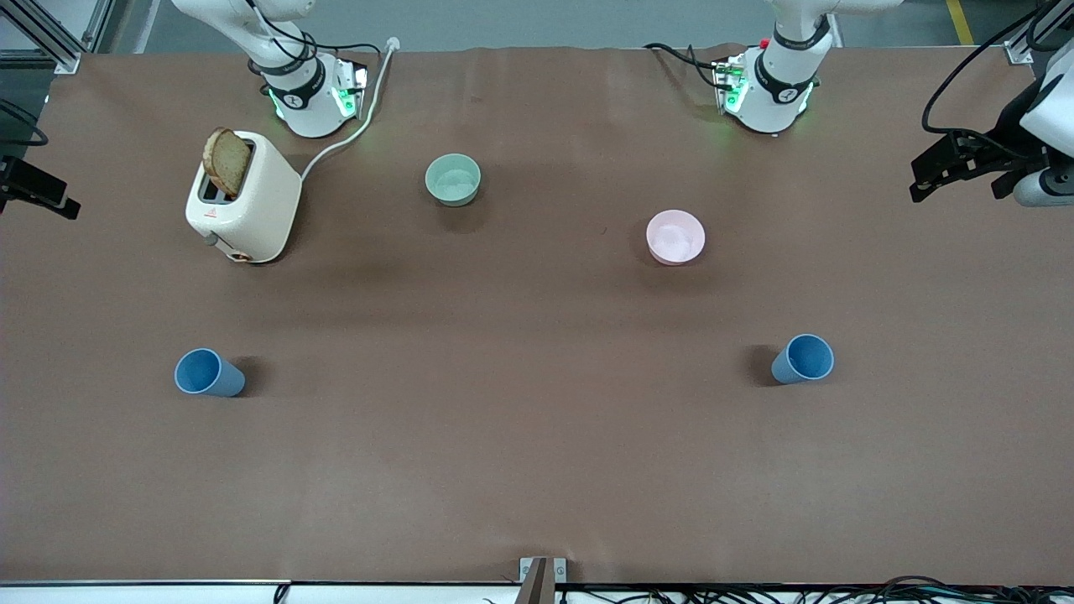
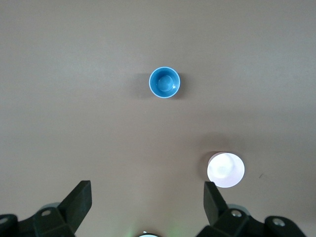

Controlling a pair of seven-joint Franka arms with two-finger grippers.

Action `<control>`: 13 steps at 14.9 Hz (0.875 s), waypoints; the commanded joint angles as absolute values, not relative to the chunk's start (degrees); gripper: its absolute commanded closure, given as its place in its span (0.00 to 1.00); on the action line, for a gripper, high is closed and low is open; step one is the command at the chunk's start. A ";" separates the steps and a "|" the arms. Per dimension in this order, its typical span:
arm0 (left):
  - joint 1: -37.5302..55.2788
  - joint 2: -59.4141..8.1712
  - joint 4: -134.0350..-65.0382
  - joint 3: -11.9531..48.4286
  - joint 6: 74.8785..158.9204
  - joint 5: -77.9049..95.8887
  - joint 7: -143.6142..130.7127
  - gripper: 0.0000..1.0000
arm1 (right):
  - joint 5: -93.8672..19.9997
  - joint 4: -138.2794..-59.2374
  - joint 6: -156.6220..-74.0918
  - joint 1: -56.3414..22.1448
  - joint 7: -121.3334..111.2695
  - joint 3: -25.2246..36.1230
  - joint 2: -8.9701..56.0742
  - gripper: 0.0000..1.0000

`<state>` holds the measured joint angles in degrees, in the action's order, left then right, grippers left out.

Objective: Stack blue cups with both arms
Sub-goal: 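Move the left gripper to one blue cup while the right gripper approaches another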

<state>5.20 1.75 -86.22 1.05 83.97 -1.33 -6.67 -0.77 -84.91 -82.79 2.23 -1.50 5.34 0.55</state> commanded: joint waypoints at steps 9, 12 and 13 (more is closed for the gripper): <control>3.52 -10.61 -88.40 0.44 98.22 -2.55 -6.85 0.00 | -2.55 -84.46 -82.62 2.46 -1.58 5.36 0.62 0.00; 2.12 -13.35 -98.05 0.44 111.30 -2.55 -6.85 0.00 | -2.46 -84.29 -82.53 2.37 -1.50 5.36 0.79 0.00; 1.94 -13.97 -101.83 0.44 116.32 -2.55 -6.94 0.00 | -2.03 -84.20 -82.62 2.37 -1.67 5.36 0.88 0.00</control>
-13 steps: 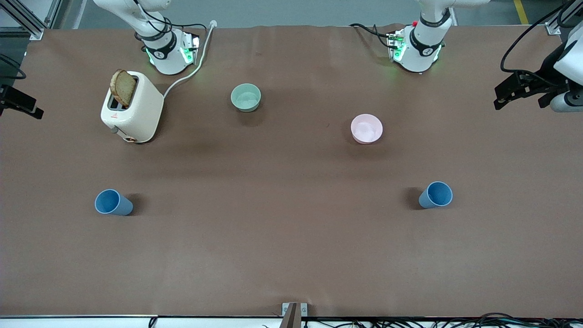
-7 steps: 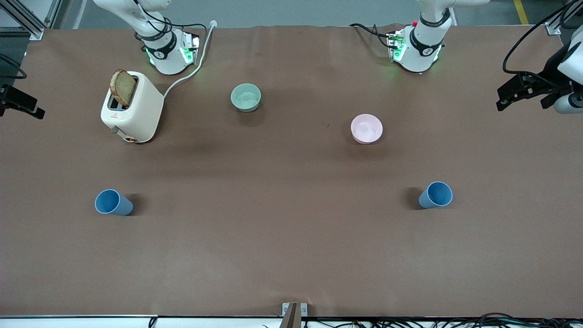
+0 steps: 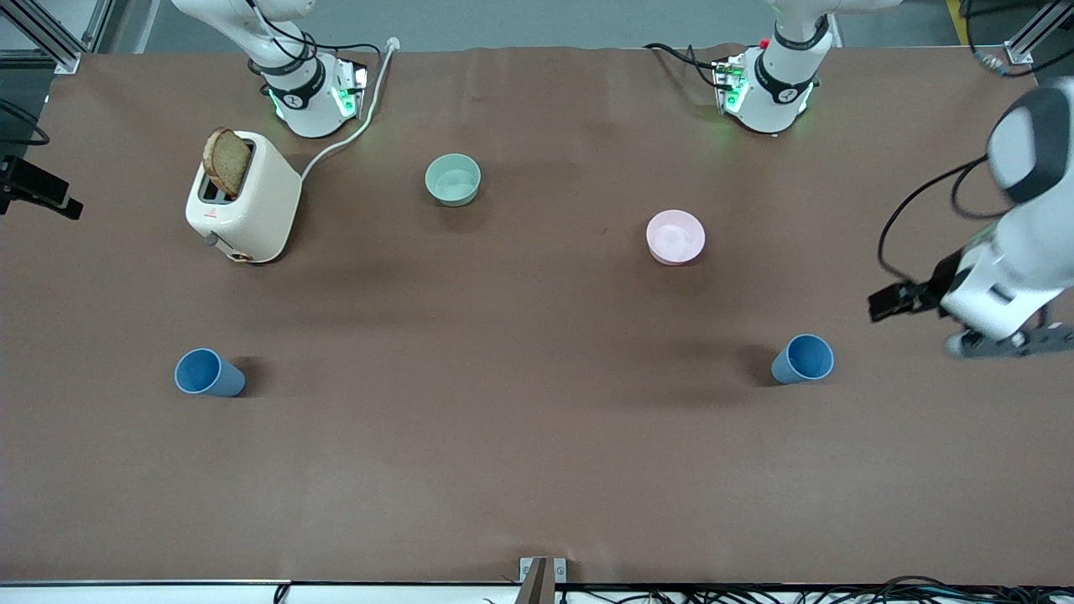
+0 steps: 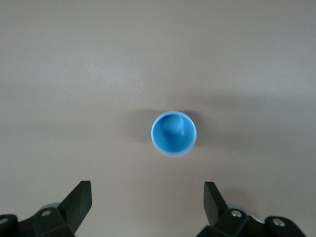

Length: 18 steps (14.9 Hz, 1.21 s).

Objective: Stack blue cups with both arms
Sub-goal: 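Move the left gripper to one blue cup while the right gripper approaches another, then close each gripper around its blue cup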

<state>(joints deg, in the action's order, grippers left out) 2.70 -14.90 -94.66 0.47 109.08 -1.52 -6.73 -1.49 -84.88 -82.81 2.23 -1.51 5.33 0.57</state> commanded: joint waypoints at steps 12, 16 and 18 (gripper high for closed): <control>0.35 -26.36 -107.32 0.97 129.99 -1.67 -7.03 0.88 | -2.11 -99.99 -120.19 4.04 -12.29 5.45 18.27 0.00; 0.79 -26.63 -106.44 1.14 129.99 1.48 -7.21 1.00 | -2.11 -107.39 -133.48 5.27 -17.13 5.45 21.97 0.00; 1.05 -25.41 -105.83 1.49 129.38 2.28 -7.47 1.00 | -2.11 -108.98 -136.57 5.36 -17.14 5.45 23.63 0.00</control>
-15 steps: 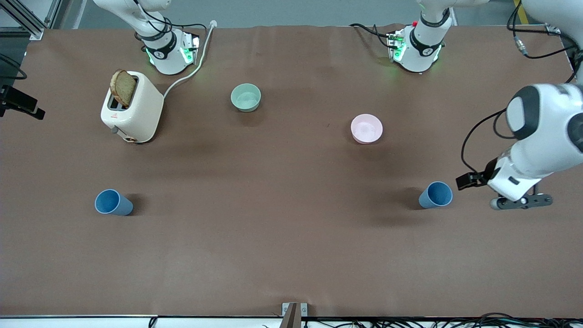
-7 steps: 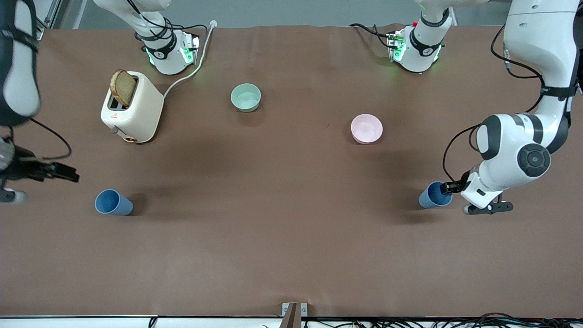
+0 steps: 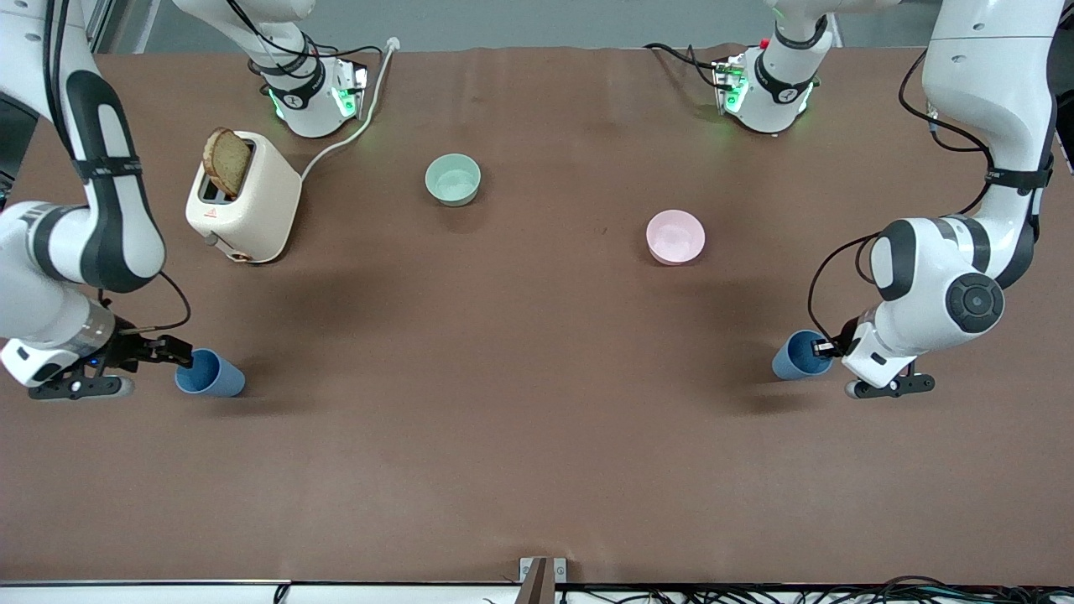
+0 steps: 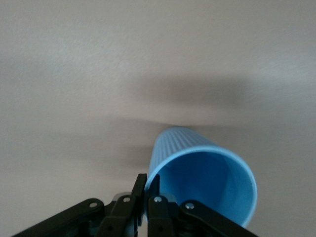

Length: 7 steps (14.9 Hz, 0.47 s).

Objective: Stack blue cups with both arms
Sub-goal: 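Close each gripper around its blue cup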

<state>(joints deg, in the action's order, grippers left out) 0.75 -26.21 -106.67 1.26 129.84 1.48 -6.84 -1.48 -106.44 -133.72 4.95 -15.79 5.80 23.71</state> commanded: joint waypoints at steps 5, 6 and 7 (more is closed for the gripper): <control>1.58 -23.72 -103.37 16.58 126.21 2.55 -30.96 1.00 | -2.20 -109.07 -140.70 5.27 -17.40 5.36 27.59 0.03; 2.80 -23.90 -103.10 18.96 126.21 2.03 -37.12 1.00 | -2.20 -109.07 -142.02 5.27 -17.40 5.36 28.38 0.09; 5.60 -25.21 -101.79 19.85 126.30 1.76 -42.48 1.00 | -2.20 -109.07 -142.47 5.27 -17.32 5.36 28.82 0.20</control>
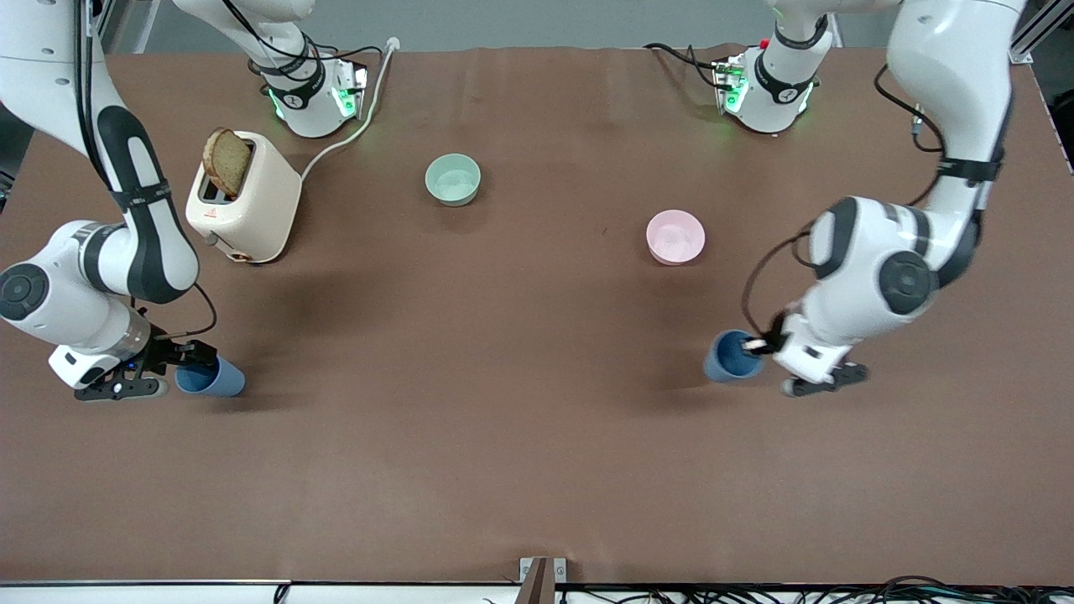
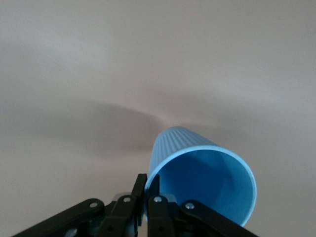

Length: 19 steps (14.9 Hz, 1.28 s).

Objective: Stack blue cups with both arms
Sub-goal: 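Set the left gripper's cup at center while the right gripper lifts its cup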

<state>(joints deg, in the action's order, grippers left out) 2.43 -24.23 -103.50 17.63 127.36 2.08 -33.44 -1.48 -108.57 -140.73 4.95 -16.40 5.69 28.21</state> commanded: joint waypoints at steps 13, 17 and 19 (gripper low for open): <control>26.72 -38.67 -90.88 19.51 127.62 -5.63 -75.06 0.42 | -5.95 -93.02 -113.87 3.79 -14.69 5.10 25.23 1.00; 25.23 -34.12 -86.32 18.99 121.59 -7.98 -74.36 0.00 | -12.74 -86.66 -99.59 -2.00 -3.47 5.10 20.85 0.99; 22.69 -29.38 -83.68 19.07 114.03 -12.90 -72.78 0.00 | -12.57 -86.66 -98.36 -8.23 6.37 5.10 18.29 0.99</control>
